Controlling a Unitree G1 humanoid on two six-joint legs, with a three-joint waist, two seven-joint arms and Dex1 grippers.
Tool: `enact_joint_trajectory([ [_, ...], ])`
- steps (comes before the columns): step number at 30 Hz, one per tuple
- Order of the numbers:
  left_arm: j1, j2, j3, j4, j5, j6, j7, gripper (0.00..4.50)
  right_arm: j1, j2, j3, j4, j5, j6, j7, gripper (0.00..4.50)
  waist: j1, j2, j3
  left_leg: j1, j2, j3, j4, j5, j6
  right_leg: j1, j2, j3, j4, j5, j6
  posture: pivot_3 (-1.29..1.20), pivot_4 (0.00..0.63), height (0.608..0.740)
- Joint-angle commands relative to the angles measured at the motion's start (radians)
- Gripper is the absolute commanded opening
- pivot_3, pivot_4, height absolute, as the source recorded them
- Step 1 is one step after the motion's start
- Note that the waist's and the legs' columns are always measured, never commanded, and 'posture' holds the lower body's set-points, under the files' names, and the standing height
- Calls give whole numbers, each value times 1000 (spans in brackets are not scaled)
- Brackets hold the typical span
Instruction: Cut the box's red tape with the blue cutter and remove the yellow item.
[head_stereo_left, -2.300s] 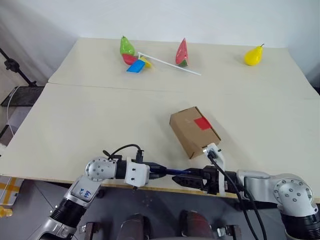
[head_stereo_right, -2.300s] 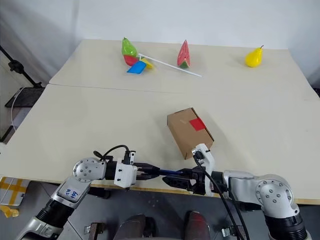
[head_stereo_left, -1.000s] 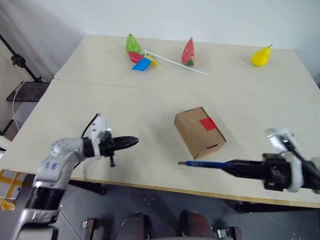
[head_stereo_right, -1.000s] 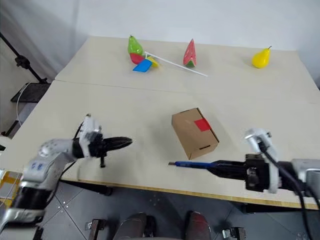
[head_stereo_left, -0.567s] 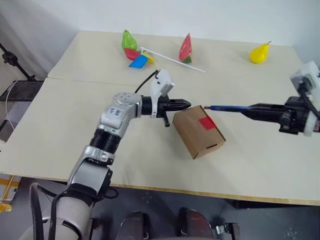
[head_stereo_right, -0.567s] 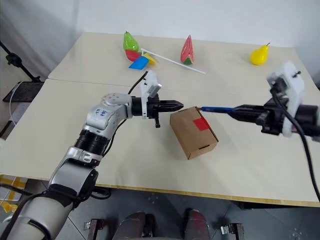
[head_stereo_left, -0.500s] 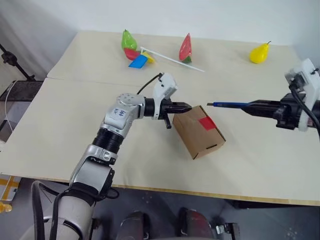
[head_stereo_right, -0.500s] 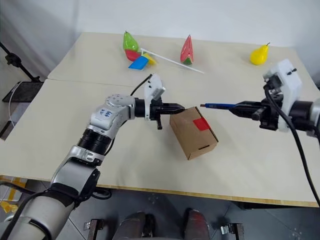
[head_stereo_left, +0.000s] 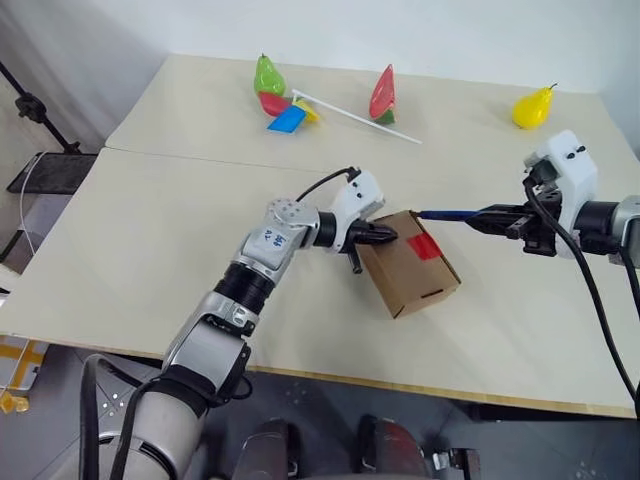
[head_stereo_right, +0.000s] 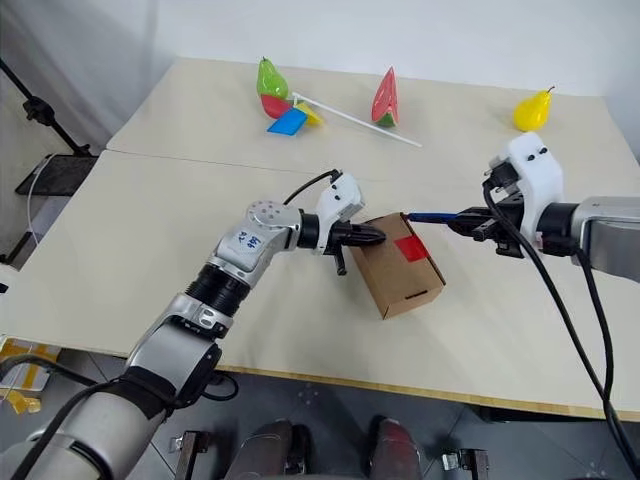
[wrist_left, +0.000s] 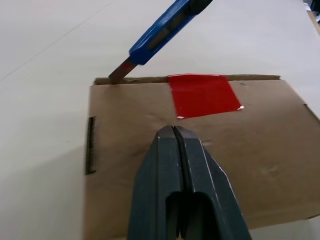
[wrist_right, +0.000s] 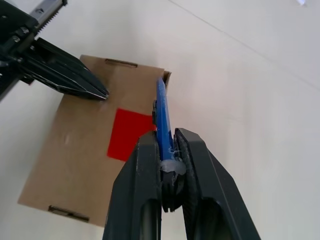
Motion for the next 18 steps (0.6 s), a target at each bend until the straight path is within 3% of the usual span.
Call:
enact_joint_trajectory([
  [1, 13, -12, -5, 15, 16, 10, -6, 0, 3, -4, -67, -36, 5, 25, 11, 149, -1, 0, 0, 0, 0, 0, 0, 0, 0, 0, 0, 0, 1, 0, 0, 0, 150, 740],
  [15, 18, -24, -8, 15, 30, 10, -13, 0, 42, 3, -58, -48, -38, 78, 45, 149, -1, 0, 0, 1, 0, -1, 3, 0, 0, 0, 0, 1, 6, 0, 0, 0, 150, 740],
  [18, 12, -21, -24, 22, 46, 8, -19, 0, 9, -35, -6, -50, -33, 157, 68, 149, -1, 0, 0, 1, 0, -1, 3, 0, 0, 0, 0, 1, 6, 0, 0, 0, 150, 740],
])
